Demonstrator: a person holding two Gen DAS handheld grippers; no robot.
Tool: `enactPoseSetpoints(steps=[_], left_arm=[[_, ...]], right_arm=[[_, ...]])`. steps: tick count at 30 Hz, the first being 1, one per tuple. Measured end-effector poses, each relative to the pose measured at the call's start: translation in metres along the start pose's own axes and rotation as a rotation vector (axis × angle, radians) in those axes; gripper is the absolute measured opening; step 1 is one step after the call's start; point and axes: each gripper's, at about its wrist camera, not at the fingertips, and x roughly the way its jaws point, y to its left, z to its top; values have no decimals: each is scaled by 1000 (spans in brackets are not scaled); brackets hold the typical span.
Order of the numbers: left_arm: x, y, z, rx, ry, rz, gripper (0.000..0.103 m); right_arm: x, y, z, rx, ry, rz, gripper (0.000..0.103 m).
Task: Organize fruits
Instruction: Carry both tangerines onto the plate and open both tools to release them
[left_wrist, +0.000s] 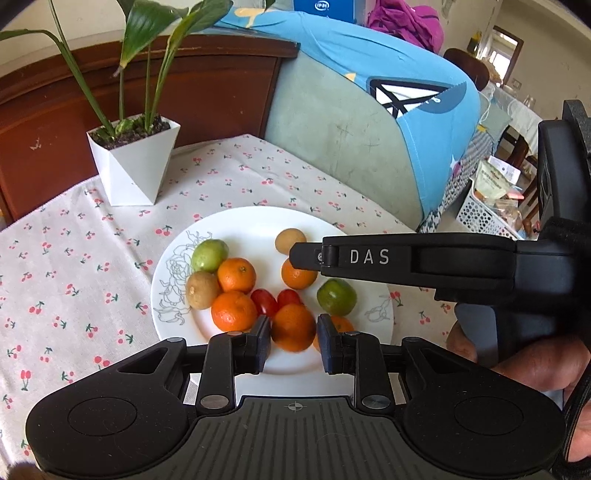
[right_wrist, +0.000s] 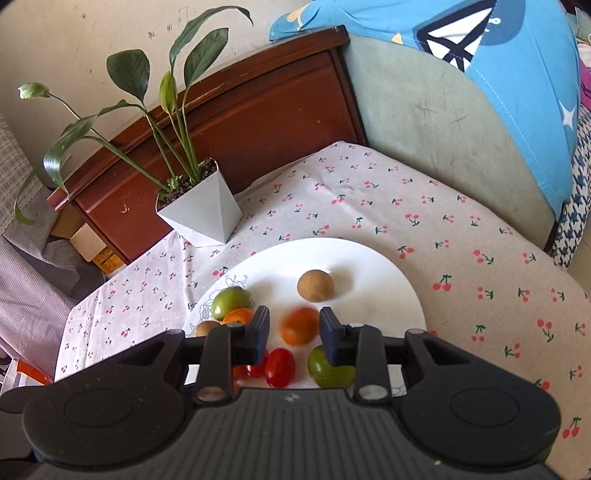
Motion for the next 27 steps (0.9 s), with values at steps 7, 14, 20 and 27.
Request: enactPoseSetpoints(steps=[7,14,20,27], left_arm=[[-4,-1,3,-11,-2,18,38],[-12,1,5,-53,-10,58,57],[-20,3,2,-83,-6,114,73],[-29,12,1,-157,18,174,85]], right_arm=[[-5,5,3,-10,-19,-12,34],[-10,3,4,19,-18,-84,50],[-16,6,2,16,-18,-175,66],[-31,8,-2,69,-18,-216,77]])
